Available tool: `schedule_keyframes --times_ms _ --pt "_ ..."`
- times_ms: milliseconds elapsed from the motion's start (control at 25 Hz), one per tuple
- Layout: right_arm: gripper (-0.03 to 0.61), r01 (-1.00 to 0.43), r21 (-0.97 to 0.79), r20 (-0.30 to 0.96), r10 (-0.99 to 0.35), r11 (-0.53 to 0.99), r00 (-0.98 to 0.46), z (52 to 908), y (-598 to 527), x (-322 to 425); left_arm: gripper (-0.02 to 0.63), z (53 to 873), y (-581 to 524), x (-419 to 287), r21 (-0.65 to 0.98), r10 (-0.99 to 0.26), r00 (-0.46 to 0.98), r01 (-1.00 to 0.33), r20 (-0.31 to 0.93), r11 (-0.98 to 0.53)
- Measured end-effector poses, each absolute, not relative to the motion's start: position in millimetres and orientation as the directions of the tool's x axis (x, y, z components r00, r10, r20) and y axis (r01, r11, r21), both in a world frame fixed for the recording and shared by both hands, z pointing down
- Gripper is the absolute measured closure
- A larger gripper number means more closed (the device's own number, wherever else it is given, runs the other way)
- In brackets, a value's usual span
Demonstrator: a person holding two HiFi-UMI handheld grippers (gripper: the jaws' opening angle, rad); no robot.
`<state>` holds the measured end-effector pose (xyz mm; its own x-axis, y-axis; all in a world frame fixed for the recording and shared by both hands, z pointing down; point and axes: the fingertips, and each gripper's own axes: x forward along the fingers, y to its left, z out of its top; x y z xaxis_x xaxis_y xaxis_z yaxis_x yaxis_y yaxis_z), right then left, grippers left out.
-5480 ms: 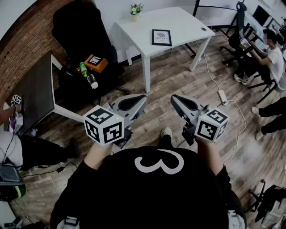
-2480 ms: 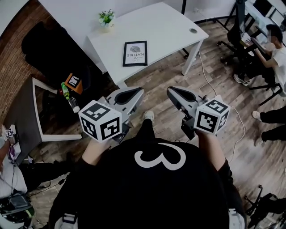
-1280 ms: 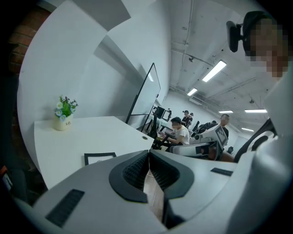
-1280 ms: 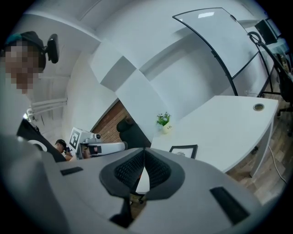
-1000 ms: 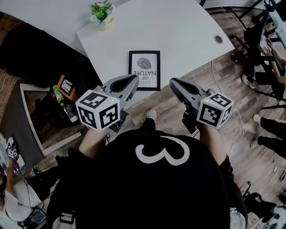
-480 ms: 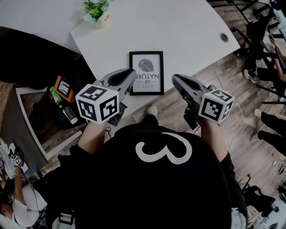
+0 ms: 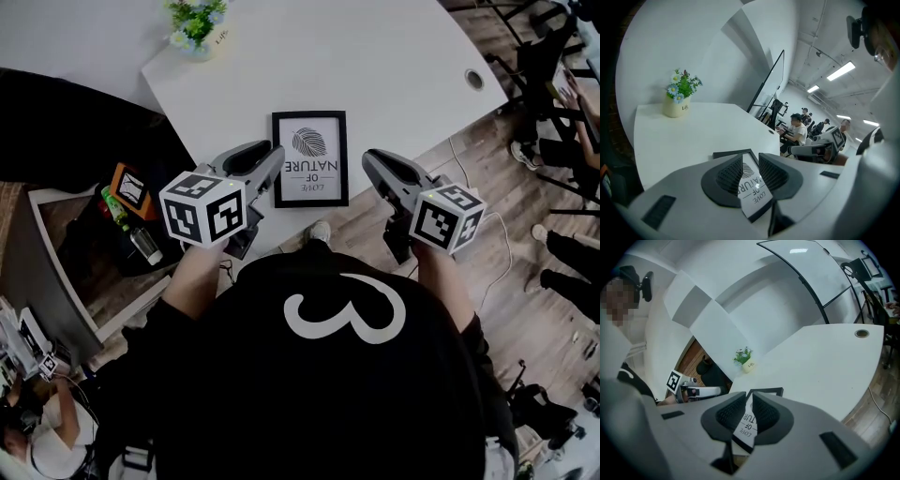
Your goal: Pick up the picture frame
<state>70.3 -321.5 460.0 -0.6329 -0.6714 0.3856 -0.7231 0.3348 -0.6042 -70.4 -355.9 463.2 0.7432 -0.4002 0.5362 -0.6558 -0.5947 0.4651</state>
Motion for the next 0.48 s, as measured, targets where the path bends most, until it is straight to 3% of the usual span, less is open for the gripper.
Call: schedule_keyframes --times_ms 120,480 --pt "0.439 -0.730 -0.600 0.423 -0.645 0.327 -0.636 474.2 -323.6 66.9 0.503 477.0 -356.8 -71.9 0.476 -0.376 0.741 -0.656 0.556 -0.586" --pt "0.428 -0.780 -0.558 0.528 -0.603 0.285 -0.598 513.8 -328.4 61.2 0.476 512.2 -356.8 -74.2 0.495 -0.328 0.724 -0.667 0.607 -0.556"
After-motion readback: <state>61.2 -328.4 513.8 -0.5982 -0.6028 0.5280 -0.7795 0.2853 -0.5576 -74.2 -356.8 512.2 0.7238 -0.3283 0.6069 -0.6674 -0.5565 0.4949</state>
